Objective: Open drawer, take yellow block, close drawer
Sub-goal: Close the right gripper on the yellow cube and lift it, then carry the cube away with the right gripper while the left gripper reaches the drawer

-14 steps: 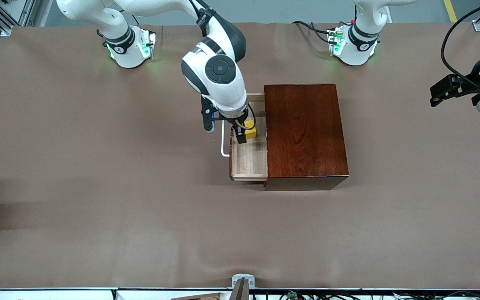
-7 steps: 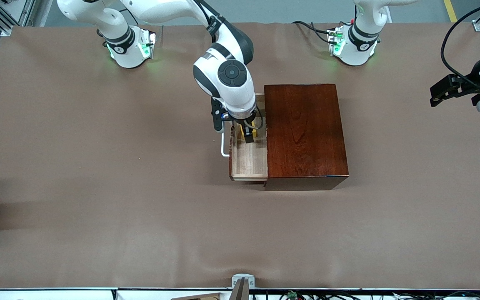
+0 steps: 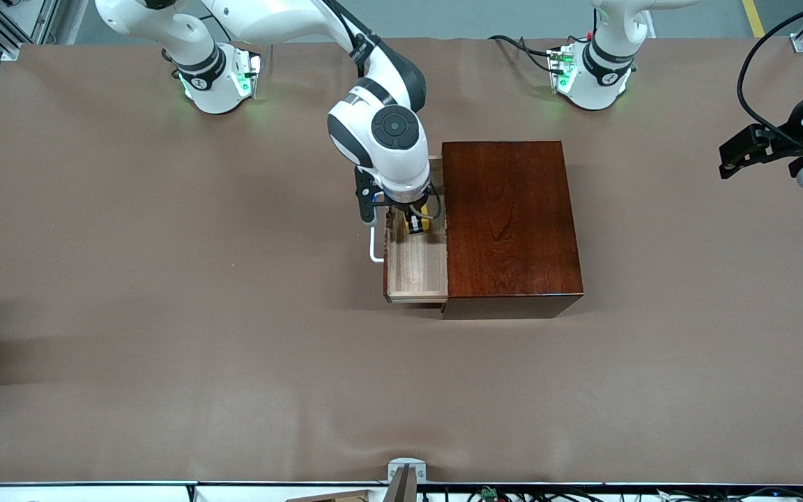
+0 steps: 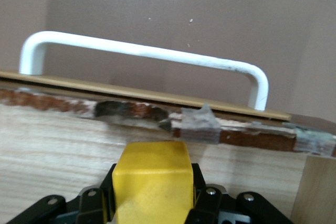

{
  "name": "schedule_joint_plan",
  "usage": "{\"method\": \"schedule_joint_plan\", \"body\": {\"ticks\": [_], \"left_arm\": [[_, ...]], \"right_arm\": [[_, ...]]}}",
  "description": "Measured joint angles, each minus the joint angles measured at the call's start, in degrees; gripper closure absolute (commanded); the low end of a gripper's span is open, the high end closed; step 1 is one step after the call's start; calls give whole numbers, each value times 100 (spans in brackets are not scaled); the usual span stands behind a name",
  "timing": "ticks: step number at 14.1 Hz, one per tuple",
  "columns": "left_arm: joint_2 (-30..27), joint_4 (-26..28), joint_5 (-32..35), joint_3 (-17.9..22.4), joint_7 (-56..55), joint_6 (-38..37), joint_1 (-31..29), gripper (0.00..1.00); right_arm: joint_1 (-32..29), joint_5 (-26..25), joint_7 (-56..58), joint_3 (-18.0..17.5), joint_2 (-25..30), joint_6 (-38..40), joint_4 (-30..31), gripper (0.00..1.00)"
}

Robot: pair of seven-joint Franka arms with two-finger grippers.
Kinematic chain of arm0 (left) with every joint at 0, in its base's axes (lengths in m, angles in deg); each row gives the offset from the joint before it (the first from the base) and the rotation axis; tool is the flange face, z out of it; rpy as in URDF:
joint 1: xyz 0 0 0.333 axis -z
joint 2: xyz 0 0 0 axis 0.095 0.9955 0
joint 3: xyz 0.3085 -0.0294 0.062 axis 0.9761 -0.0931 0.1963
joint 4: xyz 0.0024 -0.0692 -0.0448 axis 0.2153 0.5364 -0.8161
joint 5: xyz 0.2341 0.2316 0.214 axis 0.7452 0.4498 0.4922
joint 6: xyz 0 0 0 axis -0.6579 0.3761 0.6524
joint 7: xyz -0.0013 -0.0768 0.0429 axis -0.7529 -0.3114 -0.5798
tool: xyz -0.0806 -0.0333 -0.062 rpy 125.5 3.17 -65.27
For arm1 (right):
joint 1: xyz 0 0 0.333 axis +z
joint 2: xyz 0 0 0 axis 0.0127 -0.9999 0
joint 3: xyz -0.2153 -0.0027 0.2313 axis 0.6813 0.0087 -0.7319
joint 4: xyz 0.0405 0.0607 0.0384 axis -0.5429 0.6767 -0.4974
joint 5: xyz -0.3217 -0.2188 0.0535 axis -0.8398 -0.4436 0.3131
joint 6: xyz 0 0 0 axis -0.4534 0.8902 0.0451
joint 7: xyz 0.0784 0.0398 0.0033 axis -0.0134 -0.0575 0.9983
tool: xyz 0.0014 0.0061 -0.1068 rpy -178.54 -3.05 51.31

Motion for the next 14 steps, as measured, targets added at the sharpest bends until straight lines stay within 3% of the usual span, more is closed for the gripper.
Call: {"method": "schedule_joint_plan", "body": {"ticks": [7, 14], "left_arm": [[0, -1, 0, -1, 0, 0, 0, 0], [0, -4, 0, -39, 0, 0, 0, 0]], "right_arm": [[-114, 1, 0, 56, 120, 742, -605, 100], [-590, 1, 564, 59, 600, 1217, -740, 100]]}}
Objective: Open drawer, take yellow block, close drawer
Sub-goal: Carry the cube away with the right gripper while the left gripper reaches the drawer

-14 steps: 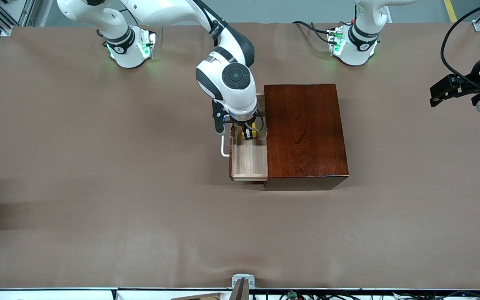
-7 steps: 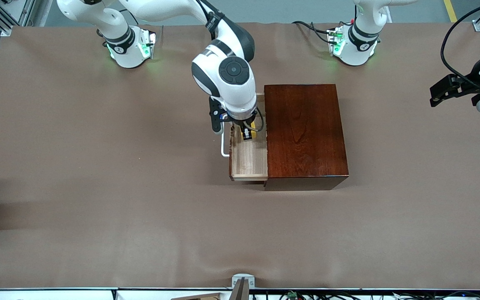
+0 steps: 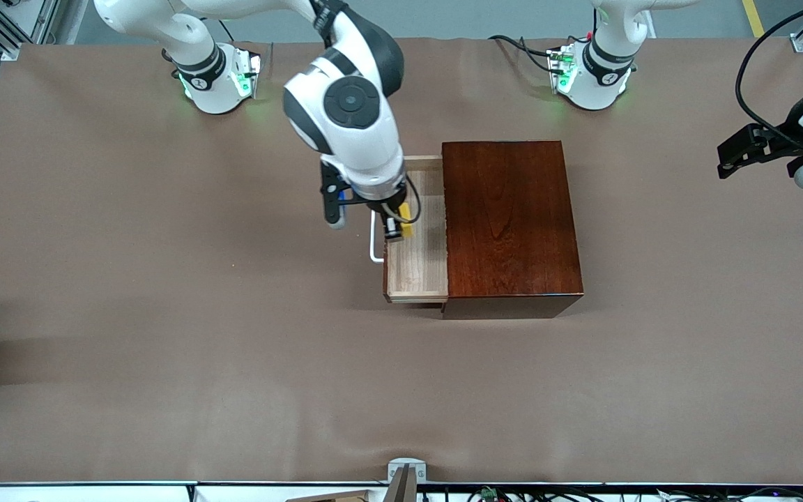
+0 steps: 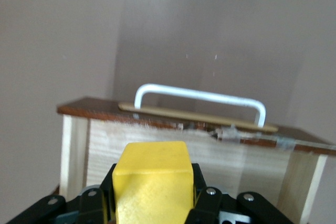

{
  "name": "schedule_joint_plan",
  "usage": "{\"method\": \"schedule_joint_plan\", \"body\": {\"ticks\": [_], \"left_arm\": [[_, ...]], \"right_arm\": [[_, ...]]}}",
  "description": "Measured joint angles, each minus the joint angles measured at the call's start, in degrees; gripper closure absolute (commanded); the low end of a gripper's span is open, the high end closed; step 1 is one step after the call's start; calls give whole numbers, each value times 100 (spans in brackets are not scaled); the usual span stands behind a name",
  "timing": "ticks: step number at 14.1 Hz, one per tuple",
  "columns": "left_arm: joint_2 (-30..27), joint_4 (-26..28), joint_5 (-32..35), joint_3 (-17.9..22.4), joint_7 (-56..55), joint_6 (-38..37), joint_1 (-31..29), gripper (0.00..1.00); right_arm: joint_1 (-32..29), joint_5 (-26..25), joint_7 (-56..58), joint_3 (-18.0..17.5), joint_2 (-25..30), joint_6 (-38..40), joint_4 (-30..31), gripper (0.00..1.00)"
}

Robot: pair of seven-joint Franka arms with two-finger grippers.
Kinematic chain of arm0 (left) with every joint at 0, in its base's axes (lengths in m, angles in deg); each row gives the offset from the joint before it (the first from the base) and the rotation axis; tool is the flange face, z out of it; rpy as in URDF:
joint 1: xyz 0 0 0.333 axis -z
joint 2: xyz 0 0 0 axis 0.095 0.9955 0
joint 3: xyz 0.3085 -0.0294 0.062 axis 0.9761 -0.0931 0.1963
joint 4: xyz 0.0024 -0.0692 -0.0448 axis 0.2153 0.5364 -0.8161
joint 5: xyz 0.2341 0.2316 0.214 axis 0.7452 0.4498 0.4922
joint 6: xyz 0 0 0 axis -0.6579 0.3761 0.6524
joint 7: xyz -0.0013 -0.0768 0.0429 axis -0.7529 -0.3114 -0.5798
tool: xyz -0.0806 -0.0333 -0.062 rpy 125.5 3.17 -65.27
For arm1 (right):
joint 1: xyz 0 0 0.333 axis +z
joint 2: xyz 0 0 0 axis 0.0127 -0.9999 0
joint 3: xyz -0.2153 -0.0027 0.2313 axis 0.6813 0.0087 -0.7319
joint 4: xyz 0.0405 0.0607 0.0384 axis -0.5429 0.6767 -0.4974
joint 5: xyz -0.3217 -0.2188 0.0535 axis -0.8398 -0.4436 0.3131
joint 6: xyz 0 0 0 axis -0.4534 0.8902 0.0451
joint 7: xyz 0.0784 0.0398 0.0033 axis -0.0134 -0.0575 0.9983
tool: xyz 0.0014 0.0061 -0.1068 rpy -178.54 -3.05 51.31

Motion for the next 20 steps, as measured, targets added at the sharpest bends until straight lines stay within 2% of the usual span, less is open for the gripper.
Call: {"method": "schedule_joint_plan", "body": {"ticks": [6, 8, 11, 15, 17, 20], "left_arm": [[0, -1, 0, -21, 0, 0, 0, 0], [0, 2, -9, -139, -1, 0, -4, 0], [47, 17, -20, -685, -288, 0, 2, 0], [369, 5, -28, -1625, -1045, 39, 149, 0], [765, -127, -29, -1907, -1797, 232, 522, 0], [1637, -506, -15, -1924, -3233, 961, 1523, 0]], "right_arm": [[-800, 386, 1659, -9, 573, 998, -18, 100], [-1073, 443, 2396, -11, 725, 1464, -17, 100], [-1444, 476, 3434, -11, 902, 2028, -8, 100], [-1860, 500, 4777, -7, 1126, 2278, 251, 100], [-2129, 504, 5448, -1, 1276, 2298, 520, 100], [-2596, 508, 6455, 10, 1496, 2314, 962, 100]]}}
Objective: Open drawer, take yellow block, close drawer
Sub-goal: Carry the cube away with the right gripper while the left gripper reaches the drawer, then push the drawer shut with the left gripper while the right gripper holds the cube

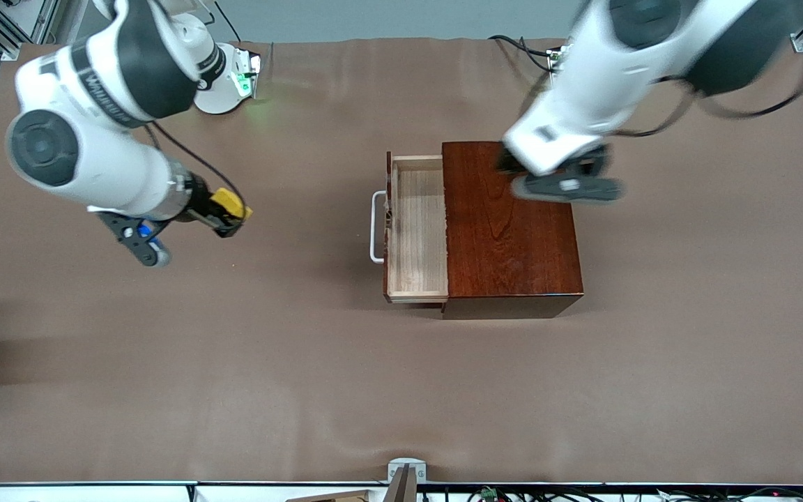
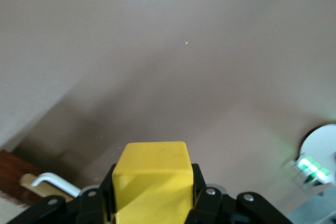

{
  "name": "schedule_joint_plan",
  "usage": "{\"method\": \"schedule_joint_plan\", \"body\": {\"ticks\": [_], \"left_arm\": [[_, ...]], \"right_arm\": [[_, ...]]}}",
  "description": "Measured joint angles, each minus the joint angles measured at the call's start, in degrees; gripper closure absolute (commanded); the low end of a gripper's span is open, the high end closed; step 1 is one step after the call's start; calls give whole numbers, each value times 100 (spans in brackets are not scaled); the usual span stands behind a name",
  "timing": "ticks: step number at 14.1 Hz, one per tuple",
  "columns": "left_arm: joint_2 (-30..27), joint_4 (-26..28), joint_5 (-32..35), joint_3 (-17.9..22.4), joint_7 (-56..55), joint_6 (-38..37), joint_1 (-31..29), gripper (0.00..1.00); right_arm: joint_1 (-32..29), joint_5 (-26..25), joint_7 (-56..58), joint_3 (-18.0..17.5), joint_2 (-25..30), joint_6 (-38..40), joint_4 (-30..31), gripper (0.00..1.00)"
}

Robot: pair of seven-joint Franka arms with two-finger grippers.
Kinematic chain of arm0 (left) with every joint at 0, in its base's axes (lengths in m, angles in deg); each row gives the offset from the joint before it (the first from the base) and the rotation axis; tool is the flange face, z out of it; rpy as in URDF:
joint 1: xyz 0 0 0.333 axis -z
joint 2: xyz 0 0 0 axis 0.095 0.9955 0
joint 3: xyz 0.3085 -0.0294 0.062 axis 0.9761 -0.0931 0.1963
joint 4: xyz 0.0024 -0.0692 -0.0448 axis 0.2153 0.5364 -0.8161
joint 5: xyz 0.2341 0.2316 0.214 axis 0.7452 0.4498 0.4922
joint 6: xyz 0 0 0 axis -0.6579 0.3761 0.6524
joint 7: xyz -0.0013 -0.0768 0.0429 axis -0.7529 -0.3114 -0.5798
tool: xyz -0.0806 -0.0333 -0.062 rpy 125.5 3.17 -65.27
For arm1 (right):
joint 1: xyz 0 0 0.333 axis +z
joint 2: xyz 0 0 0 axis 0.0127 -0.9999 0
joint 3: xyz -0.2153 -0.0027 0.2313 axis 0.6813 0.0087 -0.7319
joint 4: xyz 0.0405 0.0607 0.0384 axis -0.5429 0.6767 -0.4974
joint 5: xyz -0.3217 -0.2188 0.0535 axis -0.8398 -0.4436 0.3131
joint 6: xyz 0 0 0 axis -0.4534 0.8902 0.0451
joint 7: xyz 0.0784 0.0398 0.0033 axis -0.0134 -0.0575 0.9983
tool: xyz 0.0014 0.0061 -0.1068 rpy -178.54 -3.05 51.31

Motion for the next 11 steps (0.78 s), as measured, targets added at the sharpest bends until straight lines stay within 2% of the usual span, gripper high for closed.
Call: {"method": "schedule_joint_plan", "body": {"ticks": [2, 4, 9, 11], "left_arm": [[598, -238, 164, 45, -1066, 620, 652, 0], [1137, -471, 266, 306, -1988, 1234, 1360, 0], [2187, -972, 284, 2042, -3392, 2418, 3580, 0], [2448, -1092, 284, 2240, -3835, 2797, 3946, 0]], "right_arm": [[-236, 3, 474, 9, 66, 21, 230, 100], [-431, 1, 1003, 24, 92, 36, 461, 100], [-1068, -284, 2566, 59, 146, -129, 1035, 100], [-1221, -363, 3054, 60, 261, -624, 1451, 100]]}}
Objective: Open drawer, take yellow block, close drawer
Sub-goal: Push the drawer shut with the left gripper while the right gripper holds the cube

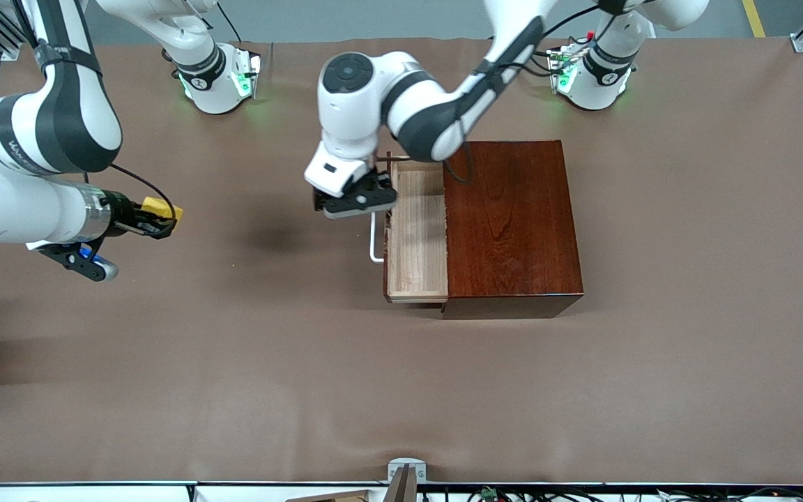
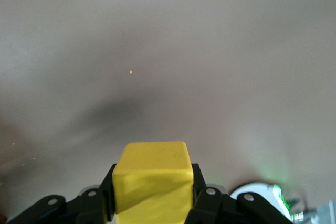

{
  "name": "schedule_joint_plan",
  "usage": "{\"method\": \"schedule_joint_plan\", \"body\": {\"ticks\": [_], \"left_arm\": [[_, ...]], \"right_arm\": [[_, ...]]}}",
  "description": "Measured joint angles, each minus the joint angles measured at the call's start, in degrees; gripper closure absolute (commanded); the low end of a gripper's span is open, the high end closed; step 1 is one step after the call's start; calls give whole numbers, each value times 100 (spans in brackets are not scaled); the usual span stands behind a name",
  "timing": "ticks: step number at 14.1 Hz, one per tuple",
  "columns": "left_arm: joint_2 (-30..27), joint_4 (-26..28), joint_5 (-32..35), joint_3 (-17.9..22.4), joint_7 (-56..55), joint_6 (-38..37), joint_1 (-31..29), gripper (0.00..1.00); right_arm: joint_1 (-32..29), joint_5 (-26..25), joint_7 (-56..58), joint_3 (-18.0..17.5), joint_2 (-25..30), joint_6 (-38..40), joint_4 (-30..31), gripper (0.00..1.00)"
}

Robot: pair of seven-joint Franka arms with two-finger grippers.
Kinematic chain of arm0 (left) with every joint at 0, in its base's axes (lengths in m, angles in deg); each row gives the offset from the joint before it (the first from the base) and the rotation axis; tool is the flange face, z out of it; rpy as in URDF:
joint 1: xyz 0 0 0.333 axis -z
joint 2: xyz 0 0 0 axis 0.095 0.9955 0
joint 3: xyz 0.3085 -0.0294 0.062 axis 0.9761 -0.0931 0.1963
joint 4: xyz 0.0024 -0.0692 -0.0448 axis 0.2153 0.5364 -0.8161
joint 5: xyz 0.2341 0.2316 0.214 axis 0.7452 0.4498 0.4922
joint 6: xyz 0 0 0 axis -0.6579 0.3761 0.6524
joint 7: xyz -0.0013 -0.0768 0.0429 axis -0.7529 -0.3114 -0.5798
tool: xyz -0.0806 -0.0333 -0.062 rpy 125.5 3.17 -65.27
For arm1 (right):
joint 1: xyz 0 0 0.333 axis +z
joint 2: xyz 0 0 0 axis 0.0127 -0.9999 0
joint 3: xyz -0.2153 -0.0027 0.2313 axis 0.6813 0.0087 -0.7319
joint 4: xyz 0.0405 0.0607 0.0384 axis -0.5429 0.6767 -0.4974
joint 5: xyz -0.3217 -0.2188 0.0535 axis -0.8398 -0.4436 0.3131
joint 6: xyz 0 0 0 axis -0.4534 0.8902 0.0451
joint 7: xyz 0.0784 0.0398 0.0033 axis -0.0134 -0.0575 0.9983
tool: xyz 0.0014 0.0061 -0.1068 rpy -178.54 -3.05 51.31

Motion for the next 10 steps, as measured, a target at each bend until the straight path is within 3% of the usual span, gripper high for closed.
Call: {"method": "schedule_joint_plan", "body": {"ticks": [5, 10], "left_arm": [[451, -62, 0, 62, -1070, 728, 149, 0], [624, -72, 0, 124, -2281, 850, 153, 0]], "right_arm": [[-598, -126, 1389, 8, 193, -1337, 1199, 100], [-1120, -309, 2390, 9, 145, -3441, 2500, 100]]}}
